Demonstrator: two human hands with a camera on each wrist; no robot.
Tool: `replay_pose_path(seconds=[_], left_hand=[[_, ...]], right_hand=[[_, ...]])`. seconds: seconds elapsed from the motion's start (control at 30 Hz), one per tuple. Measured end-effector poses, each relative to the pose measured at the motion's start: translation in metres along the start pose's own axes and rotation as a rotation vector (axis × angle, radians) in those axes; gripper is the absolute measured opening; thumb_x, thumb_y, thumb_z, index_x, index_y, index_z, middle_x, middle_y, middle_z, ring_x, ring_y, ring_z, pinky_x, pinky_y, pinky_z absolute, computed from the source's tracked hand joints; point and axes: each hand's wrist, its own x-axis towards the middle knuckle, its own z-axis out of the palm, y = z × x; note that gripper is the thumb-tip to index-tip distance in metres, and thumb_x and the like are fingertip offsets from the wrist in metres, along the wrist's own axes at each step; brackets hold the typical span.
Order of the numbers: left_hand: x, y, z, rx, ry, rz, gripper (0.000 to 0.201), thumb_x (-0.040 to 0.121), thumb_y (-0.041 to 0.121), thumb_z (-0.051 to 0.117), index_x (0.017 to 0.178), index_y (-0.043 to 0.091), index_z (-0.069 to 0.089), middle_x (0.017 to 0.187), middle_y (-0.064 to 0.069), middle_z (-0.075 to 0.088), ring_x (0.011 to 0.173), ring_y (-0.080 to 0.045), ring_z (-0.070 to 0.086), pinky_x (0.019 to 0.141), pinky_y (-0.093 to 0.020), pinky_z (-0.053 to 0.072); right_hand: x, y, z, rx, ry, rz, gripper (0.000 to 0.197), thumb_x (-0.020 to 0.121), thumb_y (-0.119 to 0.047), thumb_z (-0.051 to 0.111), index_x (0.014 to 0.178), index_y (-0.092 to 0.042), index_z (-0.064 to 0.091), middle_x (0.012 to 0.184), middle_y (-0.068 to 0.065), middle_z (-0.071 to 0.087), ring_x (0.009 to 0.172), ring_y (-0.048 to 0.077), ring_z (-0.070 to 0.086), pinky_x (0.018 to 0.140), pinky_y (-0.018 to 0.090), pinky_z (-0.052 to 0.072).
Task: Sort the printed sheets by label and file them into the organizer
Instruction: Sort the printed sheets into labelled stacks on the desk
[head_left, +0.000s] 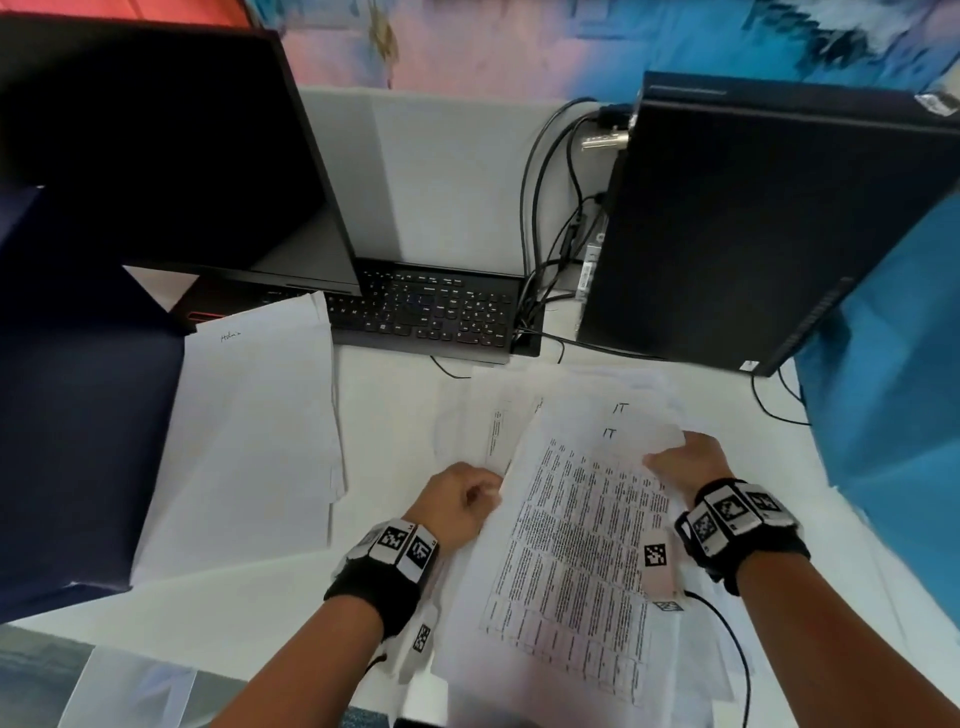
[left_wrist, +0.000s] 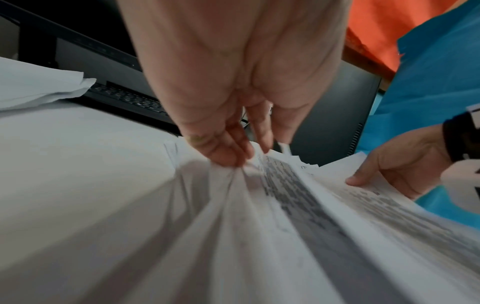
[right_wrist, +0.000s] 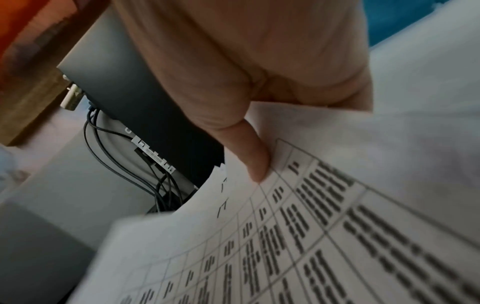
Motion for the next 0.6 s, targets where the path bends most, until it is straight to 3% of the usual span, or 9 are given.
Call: replay_pose_path(seconds=[0.07,0.13,0.2,0.3,0.4,0.47,0.53,0.6], left_hand=[[0.008,0.003,0.005,0.082,0.089,-0.013,0.023,0.092,0.016,0.055,0.113,0.011,0.064,0.108,-0.006,0.059,0.096,-0.019,0.059,0.083,-0.015,0.039],[0.018,0.007,0.009,0.177,0.099,-0.047,0.021,0.092,0.016,0.053,0.107,0.005,0.06,0.102,-0.014,0.062,0.095,-0.027,0.059,0.076,-0.02,0.039],[0.023,0.012,0.012,0.185,0.093,-0.103,0.021,0.09,0.019,0.054,0.107,0.006,0.056,0.099,-0.014,0.065,0.091,-0.027,0.06,0.074,-0.023,0.042],[0.023,0.017,0.016,0.096,0.136,-0.133,0.029,0.091,0.013,0.055,0.119,0.013,0.057,0.106,-0.006,0.066,0.095,-0.02,0.059,0.082,-0.019,0.041],[0.016,0.018,0.022,-0.035,0.114,-0.043,0.019,0.092,0.01,0.054,0.105,0.016,0.066,0.096,0.002,0.067,0.088,-0.015,0.06,0.079,-0.017,0.045],[0.011,0.013,0.025,-0.086,0.059,0.008,0.016,0.093,0.013,0.053,0.092,0.022,0.066,0.087,0.008,0.068,0.079,-0.009,0.059,0.069,-0.011,0.044],[0.006,0.009,0.025,-0.108,0.02,0.045,0.024,0.094,0.01,0.05,0.087,0.026,0.065,0.087,0.008,0.068,0.077,-0.006,0.059,0.069,-0.009,0.045],[0.0,0.005,0.026,-0.152,0.006,0.072,0.034,0.094,0.003,0.047,0.083,0.031,0.064,0.09,0.005,0.069,0.077,-0.006,0.059,0.071,-0.011,0.047]], right_hand=[[0.002,0.006,-0.004,-0.063,-0.034,-0.001,0.011,0.081,-0.01,0.064,0.09,-0.005,0.061,0.085,0.009,0.066,0.077,0.026,0.064,0.066,0.026,0.05],[0.004,0.011,-0.005,-0.065,-0.053,0.011,0.006,0.081,-0.009,0.064,0.084,-0.006,0.059,0.08,0.008,0.065,0.074,0.025,0.064,0.063,0.025,0.051],[0.004,0.017,-0.006,-0.007,-0.049,0.027,0.005,0.08,-0.006,0.064,0.083,-0.004,0.061,0.082,0.01,0.065,0.075,0.027,0.063,0.068,0.029,0.052],[0.001,0.022,-0.008,0.103,-0.012,0.045,0.01,0.083,-0.006,0.061,0.09,-0.001,0.064,0.074,0.008,0.061,0.069,0.026,0.057,0.059,0.028,0.047],[0.005,0.025,-0.012,0.277,-0.003,0.058,0.016,0.087,-0.006,0.061,0.102,-0.003,0.064,0.074,0.004,0.059,0.069,0.022,0.054,0.06,0.027,0.043],[0.008,0.025,-0.015,0.348,-0.035,0.065,0.023,0.088,-0.006,0.062,0.111,-0.003,0.062,0.088,0.008,0.063,0.079,0.025,0.057,0.07,0.03,0.044],[0.009,0.025,-0.019,0.389,-0.069,0.072,0.023,0.088,-0.006,0.062,0.111,-0.005,0.06,0.1,0.011,0.064,0.09,0.027,0.06,0.075,0.031,0.045],[0.011,0.028,-0.021,0.43,-0.113,0.104,0.026,0.085,-0.006,0.066,0.11,-0.007,0.058,0.101,0.012,0.065,0.089,0.028,0.063,0.071,0.032,0.049]])
